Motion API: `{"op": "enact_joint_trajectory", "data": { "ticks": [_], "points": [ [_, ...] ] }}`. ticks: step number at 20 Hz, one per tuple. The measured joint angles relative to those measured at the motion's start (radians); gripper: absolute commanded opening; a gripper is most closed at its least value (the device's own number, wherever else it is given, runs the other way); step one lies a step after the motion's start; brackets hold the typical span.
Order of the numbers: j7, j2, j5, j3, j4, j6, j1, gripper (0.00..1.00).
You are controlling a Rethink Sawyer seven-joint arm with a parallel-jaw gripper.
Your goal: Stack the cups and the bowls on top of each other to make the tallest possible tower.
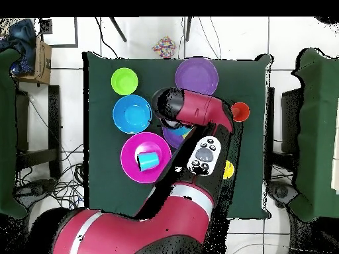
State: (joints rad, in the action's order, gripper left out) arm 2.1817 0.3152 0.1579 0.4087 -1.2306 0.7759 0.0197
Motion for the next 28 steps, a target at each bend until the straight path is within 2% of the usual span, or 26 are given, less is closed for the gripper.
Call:
{"op": "enact_joint_trajectory", "data": {
  "ticks": [9, 17, 18, 28],
  "points": [
    [0.0, -0.069, -0.001, 0.021, 0.006, 0.03, -0.025, 1.0],
    [0.0, -0.093, -0.001, 0.032, 0.011, 0.049, -0.039, 1.0],
    [0.0, -0.093, -0.001, 0.037, 0.011, 0.052, -0.038, 0.0],
    [0.0, -0.095, -0.001, 0.034, 0.011, 0.051, -0.027, 0.0]
  ]
}}
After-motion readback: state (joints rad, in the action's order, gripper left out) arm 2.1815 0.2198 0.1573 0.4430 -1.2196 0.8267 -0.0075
